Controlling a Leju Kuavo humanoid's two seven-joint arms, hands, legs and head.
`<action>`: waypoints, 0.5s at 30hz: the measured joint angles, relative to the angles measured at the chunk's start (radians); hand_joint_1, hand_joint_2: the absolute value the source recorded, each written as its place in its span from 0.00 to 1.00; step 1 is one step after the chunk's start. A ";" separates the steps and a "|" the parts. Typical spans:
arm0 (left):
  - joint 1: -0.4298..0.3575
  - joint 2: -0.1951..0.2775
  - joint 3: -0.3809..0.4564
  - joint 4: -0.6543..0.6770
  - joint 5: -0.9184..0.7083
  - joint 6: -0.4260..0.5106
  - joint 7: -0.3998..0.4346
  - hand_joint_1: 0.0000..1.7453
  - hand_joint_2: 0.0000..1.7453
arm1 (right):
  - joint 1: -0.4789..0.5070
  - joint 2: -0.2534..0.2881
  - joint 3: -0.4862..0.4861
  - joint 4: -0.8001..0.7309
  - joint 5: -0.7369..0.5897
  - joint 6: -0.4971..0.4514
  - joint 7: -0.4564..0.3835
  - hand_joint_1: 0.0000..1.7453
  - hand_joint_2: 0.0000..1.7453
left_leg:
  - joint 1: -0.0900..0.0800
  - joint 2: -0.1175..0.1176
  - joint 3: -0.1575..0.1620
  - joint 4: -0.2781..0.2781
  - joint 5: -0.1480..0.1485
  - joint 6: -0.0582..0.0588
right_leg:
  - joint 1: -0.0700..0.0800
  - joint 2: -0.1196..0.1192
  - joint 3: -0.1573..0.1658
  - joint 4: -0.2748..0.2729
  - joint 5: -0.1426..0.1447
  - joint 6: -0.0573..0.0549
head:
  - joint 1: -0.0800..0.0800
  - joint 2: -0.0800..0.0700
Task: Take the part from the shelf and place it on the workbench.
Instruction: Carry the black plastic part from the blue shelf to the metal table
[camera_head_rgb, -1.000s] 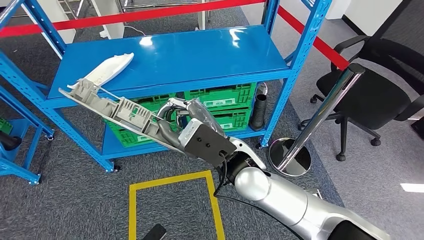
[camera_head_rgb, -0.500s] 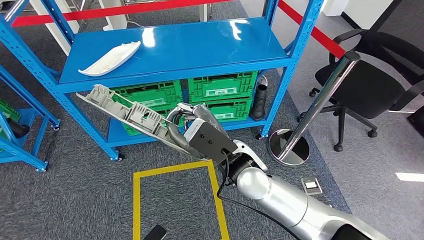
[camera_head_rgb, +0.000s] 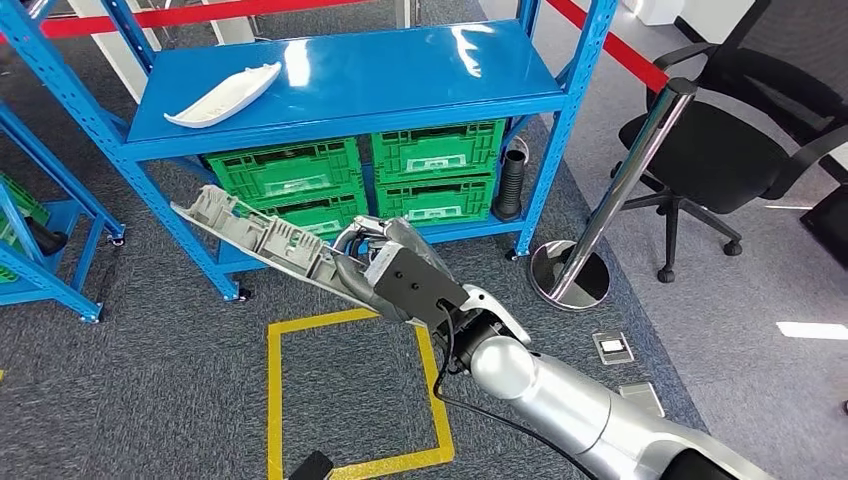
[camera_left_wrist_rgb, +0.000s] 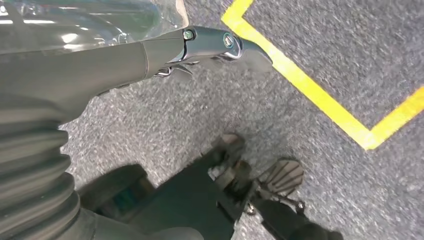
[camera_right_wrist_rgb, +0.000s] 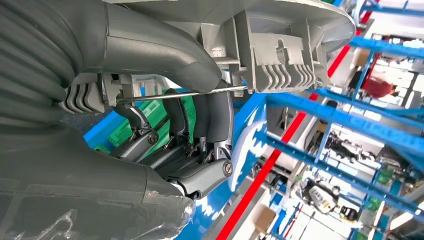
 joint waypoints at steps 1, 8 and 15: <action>0.000 0.000 0.000 0.000 0.000 0.000 0.000 0.00 1.00 | 0.001 0.000 0.000 0.001 -0.002 0.000 0.000 1.00 1.00 | -0.002 0.000 -0.002 -0.006 0.003 0.010 | -0.001 0.000 -0.001 -0.002 0.010 0.006 | 0.001 0.000; -0.004 0.002 0.000 0.000 0.001 -0.002 0.002 0.00 1.00 | 0.004 -0.003 -0.001 0.008 -0.006 0.001 -0.002 1.00 1.00 | -0.006 0.008 -0.088 -0.007 0.083 0.045 | -0.009 0.008 -0.060 0.251 -0.188 0.030 | 0.011 0.000; -0.009 0.004 0.000 -0.001 -0.002 -0.003 0.008 0.00 1.00 | 0.004 -0.004 -0.005 0.010 -0.009 -0.005 -0.015 1.00 1.00 | -0.013 0.008 -0.182 0.008 0.156 0.027 | 0.005 0.009 0.180 -0.024 -0.142 0.001 | 0.010 0.000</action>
